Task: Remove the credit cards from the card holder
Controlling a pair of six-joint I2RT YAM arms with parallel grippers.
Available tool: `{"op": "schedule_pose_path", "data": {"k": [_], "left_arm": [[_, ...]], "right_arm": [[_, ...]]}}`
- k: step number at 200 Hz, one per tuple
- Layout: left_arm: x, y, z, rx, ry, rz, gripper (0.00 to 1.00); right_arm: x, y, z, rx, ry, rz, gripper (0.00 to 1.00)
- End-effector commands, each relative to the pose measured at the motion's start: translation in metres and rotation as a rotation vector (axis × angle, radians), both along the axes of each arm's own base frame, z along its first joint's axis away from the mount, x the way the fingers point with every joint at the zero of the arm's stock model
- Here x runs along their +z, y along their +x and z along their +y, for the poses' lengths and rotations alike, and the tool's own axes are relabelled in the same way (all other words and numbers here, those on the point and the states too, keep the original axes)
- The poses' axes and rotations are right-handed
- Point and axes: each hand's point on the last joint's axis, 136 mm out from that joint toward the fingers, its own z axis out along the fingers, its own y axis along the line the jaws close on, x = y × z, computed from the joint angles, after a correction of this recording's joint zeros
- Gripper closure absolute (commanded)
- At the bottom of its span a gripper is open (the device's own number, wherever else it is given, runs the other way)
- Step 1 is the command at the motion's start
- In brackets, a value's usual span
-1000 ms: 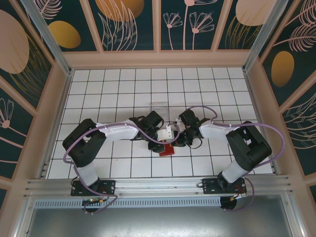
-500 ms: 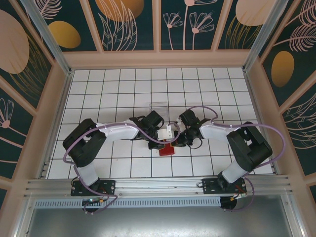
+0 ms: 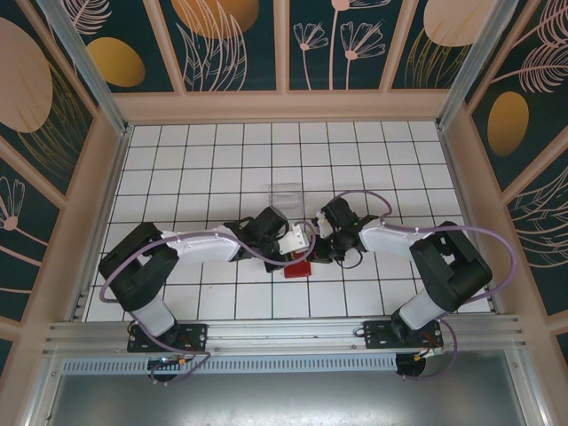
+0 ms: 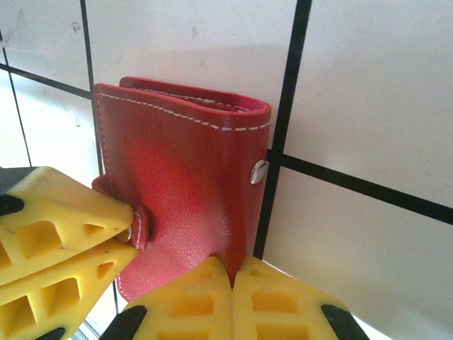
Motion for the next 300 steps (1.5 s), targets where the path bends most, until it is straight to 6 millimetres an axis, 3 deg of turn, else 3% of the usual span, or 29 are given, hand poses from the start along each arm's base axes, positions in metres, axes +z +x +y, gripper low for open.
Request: {"op": "schedule_pose_path", "data": {"k": [1, 89, 125, 140, 157, 173, 195, 228, 246, 300], "left_arm": [[0.005, 0.014, 0.022, 0.14, 0.018, -0.039, 0.97], [0.026, -0.003, 0.024, 0.185, -0.16, -0.025, 1.0], [0.04, 0.006, 0.026, 0.304, -0.216, -0.018, 0.81], [0.048, 0.009, 0.026, 0.367, -0.25, 0.004, 0.67], [0.059, 0.016, 0.029, 0.472, -0.282, 0.031, 0.66], [0.065, 0.023, 0.034, 0.597, -0.312, 0.075, 0.57], [0.067, 0.024, 0.033, 0.695, -0.341, 0.16, 0.61], [0.066, 0.028, 0.032, 0.854, -0.354, 0.279, 0.61], [0.054, 0.029, 0.038, 0.976, -0.271, 0.331, 0.58], [0.025, 0.014, 0.033, 1.124, -0.095, 0.375, 0.52]], "right_arm": [[-0.022, -0.023, -0.031, -0.035, -0.14, 0.082, 1.0], [-0.024, -0.024, -0.031, -0.042, -0.142, 0.092, 1.0], [-0.02, -0.023, -0.028, -0.036, -0.139, 0.081, 1.0], [-0.017, -0.02, -0.027, -0.042, -0.142, 0.069, 0.93], [-0.014, -0.017, -0.027, -0.053, -0.147, 0.06, 0.87], [-0.01, -0.012, -0.028, -0.065, -0.163, 0.044, 0.78], [-0.003, -0.004, -0.032, -0.1, -0.187, 0.008, 0.64], [0.007, 0.004, -0.033, -0.129, -0.19, -0.026, 0.59], [0.01, 0.009, -0.037, -0.146, -0.212, -0.04, 0.58], [0.021, 0.026, -0.057, -0.231, -0.269, -0.103, 0.58]]}}
